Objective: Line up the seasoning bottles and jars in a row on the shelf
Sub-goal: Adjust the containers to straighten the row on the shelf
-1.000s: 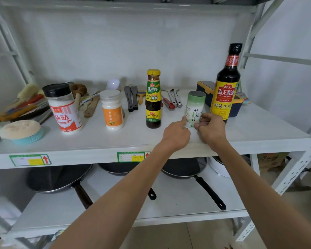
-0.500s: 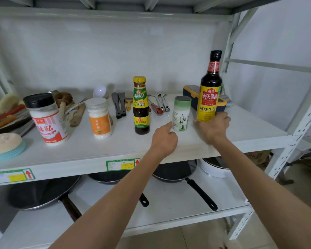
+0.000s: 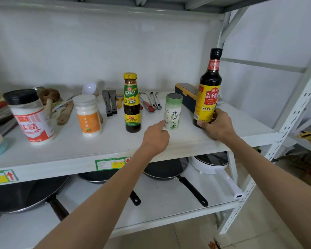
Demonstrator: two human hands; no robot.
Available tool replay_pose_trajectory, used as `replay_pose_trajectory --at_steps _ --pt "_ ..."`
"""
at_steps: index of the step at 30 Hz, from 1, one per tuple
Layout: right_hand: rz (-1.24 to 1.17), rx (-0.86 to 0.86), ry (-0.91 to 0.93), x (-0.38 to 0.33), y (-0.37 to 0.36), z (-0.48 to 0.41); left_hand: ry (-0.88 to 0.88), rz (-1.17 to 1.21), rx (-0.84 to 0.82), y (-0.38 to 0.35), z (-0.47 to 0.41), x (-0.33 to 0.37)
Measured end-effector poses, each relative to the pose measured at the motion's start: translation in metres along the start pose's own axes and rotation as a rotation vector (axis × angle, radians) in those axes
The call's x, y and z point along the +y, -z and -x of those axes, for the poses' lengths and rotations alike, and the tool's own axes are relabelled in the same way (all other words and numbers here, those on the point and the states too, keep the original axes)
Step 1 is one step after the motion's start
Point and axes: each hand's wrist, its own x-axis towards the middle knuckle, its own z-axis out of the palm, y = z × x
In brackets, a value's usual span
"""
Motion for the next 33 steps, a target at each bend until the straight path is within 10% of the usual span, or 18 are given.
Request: replay_pose_trajectory --at_steps 33 --pt "-0.008 0.069 -0.094 0.027 0.016 -0.007 -0.012 -0.034 -0.003 -0.001 0.002 0.002"
